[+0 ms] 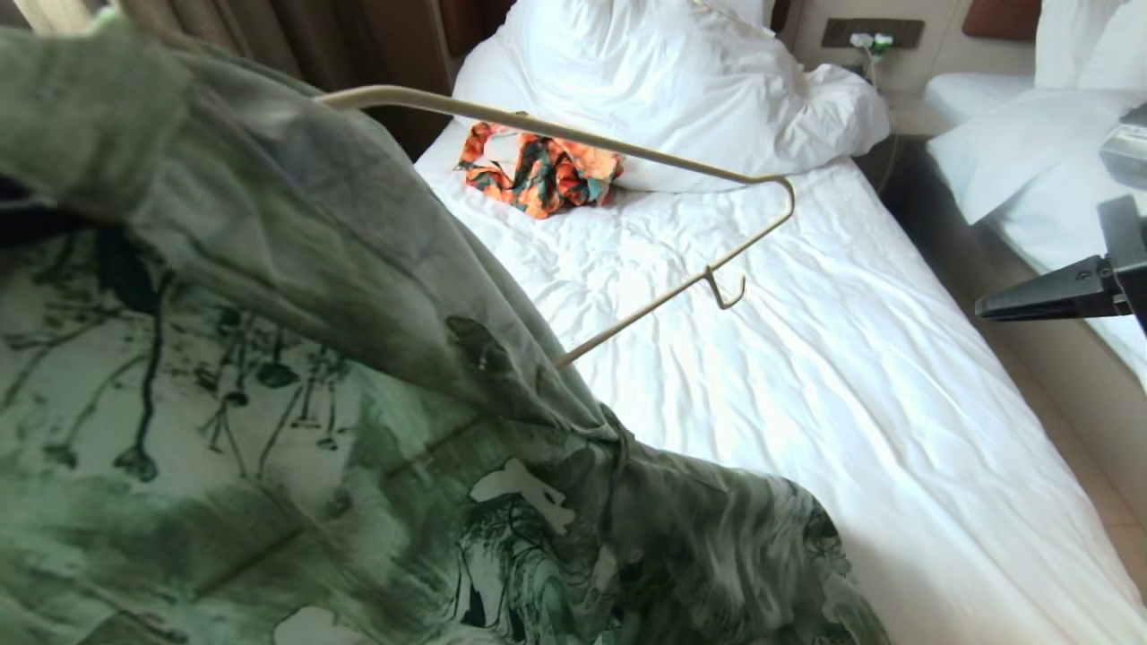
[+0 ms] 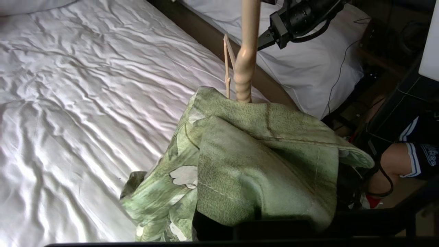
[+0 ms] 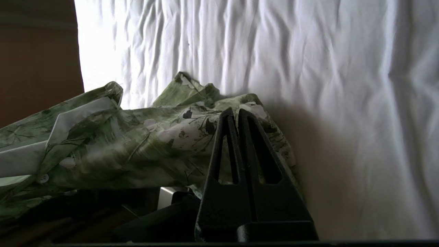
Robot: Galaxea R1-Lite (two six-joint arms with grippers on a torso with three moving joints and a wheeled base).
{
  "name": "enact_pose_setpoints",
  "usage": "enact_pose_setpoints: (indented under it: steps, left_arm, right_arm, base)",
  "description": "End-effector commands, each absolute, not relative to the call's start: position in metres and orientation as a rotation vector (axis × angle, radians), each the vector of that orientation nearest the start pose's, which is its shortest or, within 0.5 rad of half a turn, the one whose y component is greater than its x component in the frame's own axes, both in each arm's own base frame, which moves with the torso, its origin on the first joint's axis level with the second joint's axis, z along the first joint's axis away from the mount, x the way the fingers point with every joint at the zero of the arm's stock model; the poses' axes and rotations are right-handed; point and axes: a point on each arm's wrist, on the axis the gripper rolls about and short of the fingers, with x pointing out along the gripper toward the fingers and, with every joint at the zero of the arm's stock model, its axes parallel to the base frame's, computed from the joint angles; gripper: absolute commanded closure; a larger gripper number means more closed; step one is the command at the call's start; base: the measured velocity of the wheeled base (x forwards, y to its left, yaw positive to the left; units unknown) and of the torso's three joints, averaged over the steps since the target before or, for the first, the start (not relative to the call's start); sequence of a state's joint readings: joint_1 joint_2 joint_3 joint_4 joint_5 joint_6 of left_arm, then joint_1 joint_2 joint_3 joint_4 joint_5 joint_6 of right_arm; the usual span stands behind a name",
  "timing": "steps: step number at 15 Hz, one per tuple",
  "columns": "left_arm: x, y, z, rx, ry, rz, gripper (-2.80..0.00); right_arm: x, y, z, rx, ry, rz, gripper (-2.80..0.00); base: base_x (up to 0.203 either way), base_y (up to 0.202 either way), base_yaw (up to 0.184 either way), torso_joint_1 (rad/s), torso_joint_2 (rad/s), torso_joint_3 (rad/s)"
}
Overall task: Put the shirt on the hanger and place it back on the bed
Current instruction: Hook the other side of the shirt onto the hanger
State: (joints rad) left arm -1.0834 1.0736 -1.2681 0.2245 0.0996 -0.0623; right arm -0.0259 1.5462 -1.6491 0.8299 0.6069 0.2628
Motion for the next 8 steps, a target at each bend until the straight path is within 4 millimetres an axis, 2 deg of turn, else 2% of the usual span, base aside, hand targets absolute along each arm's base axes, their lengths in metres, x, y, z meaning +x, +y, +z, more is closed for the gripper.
enact_pose_setpoints:
  steps: [1, 5, 8]
  left_arm:
    - [0.051, -0.091, 0.371, -0.068, 0.034, -0.984, 0.0]
    - [0.053, -0.095, 0.362, -0.057, 0.064, -0.983, 0.0]
    - [0.053, -0.096, 0.364, -0.071, 0.042, -0.985, 0.0]
  right_arm:
    - [0.231, 0.032, 0.32, 0.457, 0.852, 0.496, 0.0]
    - [0.238, 0.079, 0.292, 0.429, 1.018, 0.528, 0.0]
    - [0.251, 0.111, 0.276, 0.365, 1.054, 0.559, 0.0]
  base:
    - [0.0, 0.0, 0.0, 0.0, 0.0, 0.0]
    - [0.0, 0.0, 0.0, 0.0, 0.0, 0.0]
    - [0.0, 0.0, 0.0, 0.0, 0.0, 0.0]
